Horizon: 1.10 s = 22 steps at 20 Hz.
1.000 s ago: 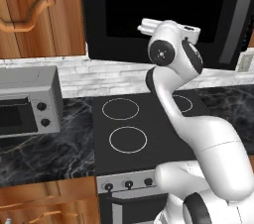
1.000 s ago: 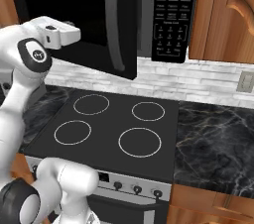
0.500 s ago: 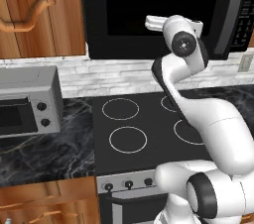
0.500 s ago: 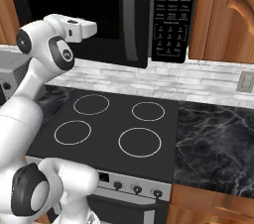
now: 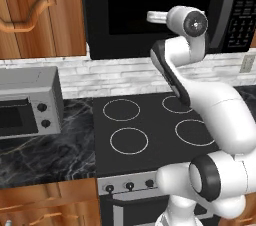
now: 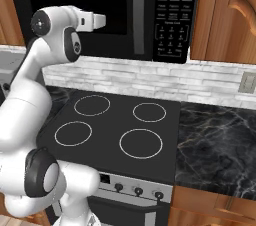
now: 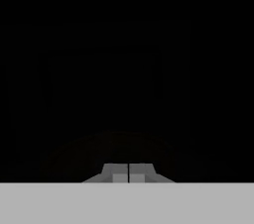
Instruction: Transport the steak from the fridge to the microwave and turn on the microwave.
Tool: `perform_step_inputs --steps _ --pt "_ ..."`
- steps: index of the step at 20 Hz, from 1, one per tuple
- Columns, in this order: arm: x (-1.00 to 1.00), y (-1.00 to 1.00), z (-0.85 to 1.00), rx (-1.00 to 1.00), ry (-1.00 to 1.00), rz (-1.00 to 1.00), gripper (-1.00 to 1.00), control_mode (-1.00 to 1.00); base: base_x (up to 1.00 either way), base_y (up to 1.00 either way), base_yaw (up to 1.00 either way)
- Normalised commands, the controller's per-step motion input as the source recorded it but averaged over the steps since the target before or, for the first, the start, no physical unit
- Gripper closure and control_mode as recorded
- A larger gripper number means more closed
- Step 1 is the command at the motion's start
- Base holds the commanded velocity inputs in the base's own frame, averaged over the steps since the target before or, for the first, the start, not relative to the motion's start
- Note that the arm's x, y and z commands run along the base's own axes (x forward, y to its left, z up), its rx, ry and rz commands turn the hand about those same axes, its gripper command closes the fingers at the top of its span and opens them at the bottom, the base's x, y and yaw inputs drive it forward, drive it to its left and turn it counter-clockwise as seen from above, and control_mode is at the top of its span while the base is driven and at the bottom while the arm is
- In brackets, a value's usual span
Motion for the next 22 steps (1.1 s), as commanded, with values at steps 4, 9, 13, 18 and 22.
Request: perform_step_inputs --steps 4,9,13,18,22 --pt "0.58 -0.08 0.00 0.00 0.08 0.02 1.00 -1.00 0.00 0.00 0.00" --pt "0.34 -0.10 0.00 0.00 0.00 0.00 1.00 -1.00 0.00 0.00 0.00" --pt "0.23 -0.18 -0.06 0.00 0.00 0.01 1.00 -1.00 0.00 0.00 0.00" --pt "0.22 -0.16 0.00 0.03 0.00 0.00 1.00 -1.00 0.00 0.00 0.00" --pt "-0.01 -0.19 0.00 0.17 0.00 0.00 1.00 -1.00 0.00 0.00 0.00"
